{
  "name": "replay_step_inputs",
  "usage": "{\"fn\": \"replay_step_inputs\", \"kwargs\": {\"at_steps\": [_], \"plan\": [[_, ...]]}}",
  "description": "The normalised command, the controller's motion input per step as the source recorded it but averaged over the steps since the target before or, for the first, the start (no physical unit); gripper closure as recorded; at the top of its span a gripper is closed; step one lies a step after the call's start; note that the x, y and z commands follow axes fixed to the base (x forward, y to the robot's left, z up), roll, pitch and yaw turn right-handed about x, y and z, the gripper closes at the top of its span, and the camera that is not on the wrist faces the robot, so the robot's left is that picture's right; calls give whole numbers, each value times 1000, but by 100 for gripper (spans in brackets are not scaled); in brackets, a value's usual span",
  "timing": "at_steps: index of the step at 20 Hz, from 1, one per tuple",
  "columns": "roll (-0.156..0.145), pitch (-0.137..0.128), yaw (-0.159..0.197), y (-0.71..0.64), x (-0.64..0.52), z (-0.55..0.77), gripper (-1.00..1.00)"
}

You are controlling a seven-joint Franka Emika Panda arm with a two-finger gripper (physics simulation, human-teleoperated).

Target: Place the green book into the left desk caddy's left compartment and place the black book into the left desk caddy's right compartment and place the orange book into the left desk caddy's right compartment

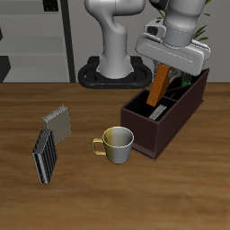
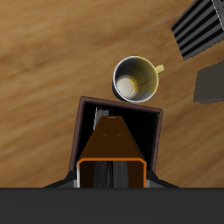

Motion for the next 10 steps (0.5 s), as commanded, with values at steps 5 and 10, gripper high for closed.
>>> {"fn": "replay_step_inputs", "kwargs": {"at_steps": [5,10], "plan": [[-19,-4,-23,-122,-36,15,100],[-16,9,-33,-86,-22,-34,100]]}}
